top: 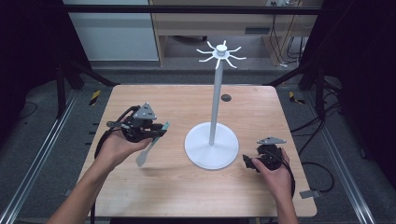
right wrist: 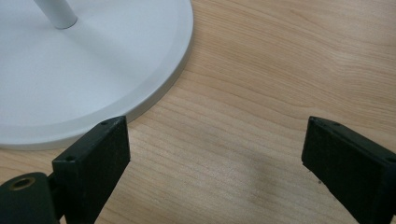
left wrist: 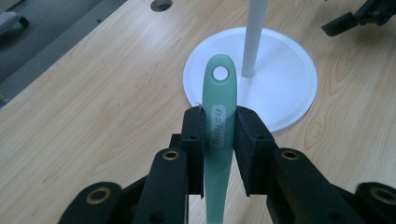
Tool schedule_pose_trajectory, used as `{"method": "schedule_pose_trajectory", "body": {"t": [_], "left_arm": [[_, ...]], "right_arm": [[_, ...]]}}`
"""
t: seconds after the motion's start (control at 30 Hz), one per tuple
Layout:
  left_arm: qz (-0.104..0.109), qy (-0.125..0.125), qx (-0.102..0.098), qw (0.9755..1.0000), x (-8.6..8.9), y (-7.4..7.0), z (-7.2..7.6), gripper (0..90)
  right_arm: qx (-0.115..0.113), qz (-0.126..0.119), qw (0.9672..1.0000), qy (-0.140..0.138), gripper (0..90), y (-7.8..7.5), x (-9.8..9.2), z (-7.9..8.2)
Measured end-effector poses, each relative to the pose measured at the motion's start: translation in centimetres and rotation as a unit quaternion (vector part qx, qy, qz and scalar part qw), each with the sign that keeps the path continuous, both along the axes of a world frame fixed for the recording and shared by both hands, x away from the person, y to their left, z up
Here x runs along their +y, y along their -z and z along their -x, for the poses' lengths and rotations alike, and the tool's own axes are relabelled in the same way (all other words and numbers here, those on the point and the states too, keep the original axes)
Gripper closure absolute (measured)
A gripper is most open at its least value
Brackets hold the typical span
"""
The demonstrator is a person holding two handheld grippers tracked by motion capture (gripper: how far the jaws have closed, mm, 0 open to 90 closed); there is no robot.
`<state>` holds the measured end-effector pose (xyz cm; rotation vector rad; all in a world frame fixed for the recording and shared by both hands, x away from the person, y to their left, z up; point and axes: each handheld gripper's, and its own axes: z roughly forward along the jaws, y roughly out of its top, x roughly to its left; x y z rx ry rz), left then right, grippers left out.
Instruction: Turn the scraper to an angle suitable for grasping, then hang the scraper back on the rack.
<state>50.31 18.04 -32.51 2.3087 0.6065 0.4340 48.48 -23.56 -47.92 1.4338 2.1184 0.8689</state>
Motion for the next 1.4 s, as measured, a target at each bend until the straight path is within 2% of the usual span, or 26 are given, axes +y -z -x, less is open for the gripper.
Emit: {"method": "schedule_pose_trajectory", "body": {"t": [0.27,0.37,0.47,0.53,0.73,0.83,0.87,1.13,1.4], "left_arm": [[0.028,-0.002,-0.023,0.9994,-1.0,-1.4,0.2,74.3],[0.046,-0.01,-0.037,0.9982,-1.2,-2.2,0.5,74.3],[0.053,-0.01,-0.041,0.9977,-1.4,-2.6,0.6,74.3],[0.065,-0.012,-0.045,0.9968,-1.6,-3.1,0.7,74.2],[0.076,-0.014,-0.058,0.9953,-2.0,-4.4,0.9,74.3],[0.087,-0.014,-0.067,0.9938,-2.5,-5.2,1.1,74.3],[0.087,-0.009,-0.073,0.9935,-2.7,-5.8,1.3,74.3],[0.101,-0.005,-0.092,0.9906,-3.9,-7.3,1.6,74.3],[0.108,-0.004,-0.095,0.9897,-4.4,-8.2,1.6,74.2]], "right_arm": [[0.0,-0.001,1.0,0.0,8.3,0.0,0.0,0.0],[0.0,-0.001,1.0,0.0,8.2,0.0,0.0,0.0],[0.001,-0.003,1.0,0.0,8.3,0.0,0.0,0.0],[0.001,-0.003,1.0,0.0,8.2,0.0,0.0,0.0],[0.0,-0.004,1.0,0.002,8.2,-0.1,0.0,0.1],[0.0,-0.005,1.0,0.002,8.2,-0.1,0.0,0.0],[0.001,-0.004,1.0,0.0,8.1,-0.1,0.0,0.0],[-0.003,-0.006,1.0,0.0,8.1,-0.1,-0.1,0.1],[-0.003,-0.009,0.9999,0.002,8.1,-0.1,-0.2,0.1]]}}
